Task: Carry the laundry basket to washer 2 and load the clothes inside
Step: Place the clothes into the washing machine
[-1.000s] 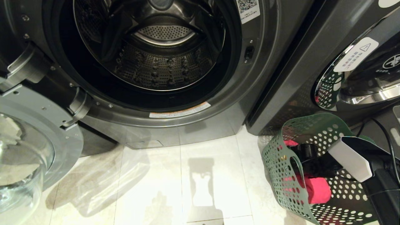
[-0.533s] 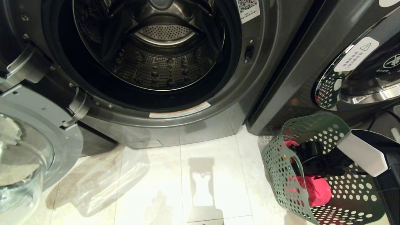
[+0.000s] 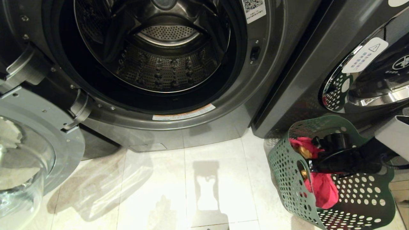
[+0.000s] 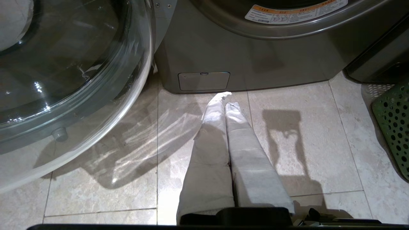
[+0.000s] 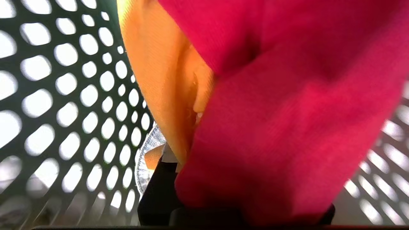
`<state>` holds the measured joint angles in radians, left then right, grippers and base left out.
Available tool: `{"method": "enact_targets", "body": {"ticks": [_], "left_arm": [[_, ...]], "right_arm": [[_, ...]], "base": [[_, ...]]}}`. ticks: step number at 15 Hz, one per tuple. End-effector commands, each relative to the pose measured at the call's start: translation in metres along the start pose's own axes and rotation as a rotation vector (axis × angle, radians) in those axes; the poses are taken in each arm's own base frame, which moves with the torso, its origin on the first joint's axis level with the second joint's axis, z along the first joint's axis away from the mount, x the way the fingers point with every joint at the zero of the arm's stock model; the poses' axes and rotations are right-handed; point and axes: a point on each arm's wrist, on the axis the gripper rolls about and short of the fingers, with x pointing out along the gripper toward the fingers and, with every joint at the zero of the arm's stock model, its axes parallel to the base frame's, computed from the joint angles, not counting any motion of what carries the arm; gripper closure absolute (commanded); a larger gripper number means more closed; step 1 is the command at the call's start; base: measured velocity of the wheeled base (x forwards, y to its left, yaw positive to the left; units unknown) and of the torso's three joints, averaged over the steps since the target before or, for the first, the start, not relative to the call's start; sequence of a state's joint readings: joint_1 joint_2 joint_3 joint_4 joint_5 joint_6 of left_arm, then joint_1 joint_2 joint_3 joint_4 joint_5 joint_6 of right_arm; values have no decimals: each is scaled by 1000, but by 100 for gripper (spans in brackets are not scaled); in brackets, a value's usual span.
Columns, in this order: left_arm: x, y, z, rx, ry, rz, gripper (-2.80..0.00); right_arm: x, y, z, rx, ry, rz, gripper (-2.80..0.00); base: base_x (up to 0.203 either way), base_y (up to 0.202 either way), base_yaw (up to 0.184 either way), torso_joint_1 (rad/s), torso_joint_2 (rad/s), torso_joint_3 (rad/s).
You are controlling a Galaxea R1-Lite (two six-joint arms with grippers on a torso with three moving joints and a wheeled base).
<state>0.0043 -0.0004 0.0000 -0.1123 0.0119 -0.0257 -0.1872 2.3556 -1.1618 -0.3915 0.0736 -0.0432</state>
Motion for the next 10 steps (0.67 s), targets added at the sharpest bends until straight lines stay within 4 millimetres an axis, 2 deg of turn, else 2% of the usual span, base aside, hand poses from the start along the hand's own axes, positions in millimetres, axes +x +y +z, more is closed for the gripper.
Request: {"method": "enact_targets", "body": {"ticks": [1,6,10], "left_arm": [[2,0,-11,0,39,2,0],[2,0,-11,0,39,2,0],[2,0,-11,0,39,2,0]], "right_arm": [[-57,0,16,1,-81,-9,0],[-141,6,6,-1,-147,-13,0],[-212,12,-2,-20,-275,-22,0]], "base": [[0,0,0,0,0,0],[0,0,0,0,0,0],[0,0,0,0,0,0]]}}
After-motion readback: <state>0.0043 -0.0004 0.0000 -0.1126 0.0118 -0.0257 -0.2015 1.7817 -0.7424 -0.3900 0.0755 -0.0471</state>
